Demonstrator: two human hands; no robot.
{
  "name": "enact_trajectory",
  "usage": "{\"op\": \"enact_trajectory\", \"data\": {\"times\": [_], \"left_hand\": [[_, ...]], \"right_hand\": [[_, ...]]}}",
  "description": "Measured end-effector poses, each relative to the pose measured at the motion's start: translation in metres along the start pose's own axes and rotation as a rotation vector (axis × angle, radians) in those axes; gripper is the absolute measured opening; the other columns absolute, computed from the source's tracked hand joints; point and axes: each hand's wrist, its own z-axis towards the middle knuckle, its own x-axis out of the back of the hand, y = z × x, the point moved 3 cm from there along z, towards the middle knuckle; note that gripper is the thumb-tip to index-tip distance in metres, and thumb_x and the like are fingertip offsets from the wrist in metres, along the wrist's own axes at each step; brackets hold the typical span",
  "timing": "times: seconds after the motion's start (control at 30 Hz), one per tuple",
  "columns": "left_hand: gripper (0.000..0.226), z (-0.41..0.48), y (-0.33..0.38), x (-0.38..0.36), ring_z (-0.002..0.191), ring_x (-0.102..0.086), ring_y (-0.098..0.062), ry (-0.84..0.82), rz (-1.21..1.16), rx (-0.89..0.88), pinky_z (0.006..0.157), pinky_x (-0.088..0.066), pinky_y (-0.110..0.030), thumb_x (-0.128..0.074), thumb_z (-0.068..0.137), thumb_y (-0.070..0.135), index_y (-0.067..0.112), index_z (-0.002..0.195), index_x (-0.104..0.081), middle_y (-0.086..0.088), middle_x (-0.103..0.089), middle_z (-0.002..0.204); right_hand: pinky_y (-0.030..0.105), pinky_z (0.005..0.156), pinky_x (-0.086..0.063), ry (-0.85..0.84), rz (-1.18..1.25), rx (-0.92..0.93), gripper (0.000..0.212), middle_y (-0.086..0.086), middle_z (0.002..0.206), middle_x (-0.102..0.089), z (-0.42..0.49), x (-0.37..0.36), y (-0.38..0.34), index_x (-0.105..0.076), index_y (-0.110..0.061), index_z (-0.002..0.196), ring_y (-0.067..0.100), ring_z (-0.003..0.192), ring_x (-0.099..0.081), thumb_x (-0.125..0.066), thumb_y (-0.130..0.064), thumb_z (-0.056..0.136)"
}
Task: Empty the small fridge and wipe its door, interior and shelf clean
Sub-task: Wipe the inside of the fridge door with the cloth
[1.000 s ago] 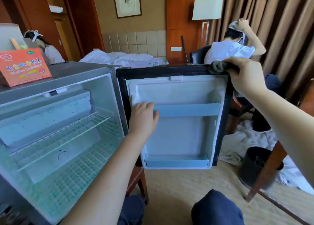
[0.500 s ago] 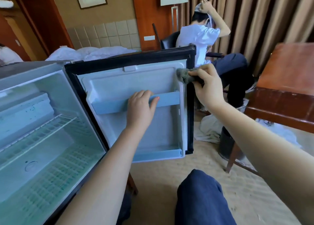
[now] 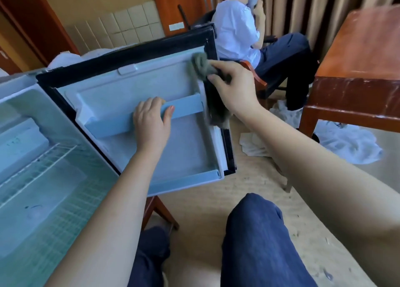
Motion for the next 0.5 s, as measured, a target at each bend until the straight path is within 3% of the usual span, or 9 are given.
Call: {"op": "enact_trajectory", "data": {"times": [0.1,0.23,0.37,0.43,0.5], "left_hand": [[0.029,-0.001,0.001,0.0,0.083,-0.054,-0.038,-0.008,0.02,0.011,0.075,-0.032,-0.041,-0.049,0.092,0.031,0.005,0.09,-0.06,-0.017,-0.062,0.088],[0.028,0.001,0.001,-0.001,0.083,-0.054,-0.038,0.004,0.024,0.01,0.076,-0.032,-0.041,-0.05,0.092,0.03,0.004,0.09,-0.06,-0.018,-0.063,0.088],[0.026,0.002,0.002,-0.002,0.085,-0.055,-0.038,0.01,0.034,0.006,0.077,-0.032,-0.04,-0.053,0.092,0.027,0.003,0.092,-0.061,-0.018,-0.064,0.09],[0.027,0.002,0.002,-0.003,0.086,-0.056,-0.039,0.012,0.039,0.002,0.078,-0.032,-0.041,-0.052,0.092,0.028,0.002,0.093,-0.061,-0.019,-0.064,0.092],[0.028,0.002,0.001,-0.003,0.088,-0.056,-0.039,0.015,0.042,0.0,0.079,-0.033,-0.042,-0.052,0.092,0.029,0.003,0.094,-0.061,-0.019,-0.064,0.093]], "right_hand": [[0.015,0.088,-0.041,0.025,0.029,0.058,0.031,0.002,0.107,-0.066,0.002,-0.015,-0.011,-0.07,-0.017,0.115,0.01,0.1,-0.058,-0.06,-0.014,0.086],[0.023,0.073,-0.04,0.183,0.082,-0.174,0.014,0.007,0.089,-0.063,-0.066,-0.041,0.038,-0.067,-0.006,0.095,0.013,0.082,-0.053,-0.057,-0.004,0.087],[0.023,0.055,-0.027,-0.07,-0.011,-0.536,0.013,0.009,0.074,-0.053,-0.158,-0.064,0.109,-0.051,-0.004,0.073,0.028,0.074,-0.051,-0.052,0.001,0.085],[0.023,0.047,-0.034,-0.231,-0.071,-0.71,0.013,0.014,0.077,-0.057,-0.183,-0.065,0.129,-0.052,0.0,0.075,0.03,0.071,-0.053,-0.049,-0.003,0.088],[0.029,0.054,-0.04,-0.257,-0.089,-0.727,0.011,0.014,0.084,-0.064,-0.178,-0.062,0.128,-0.059,0.001,0.086,0.03,0.078,-0.06,-0.049,-0.003,0.088]]}}
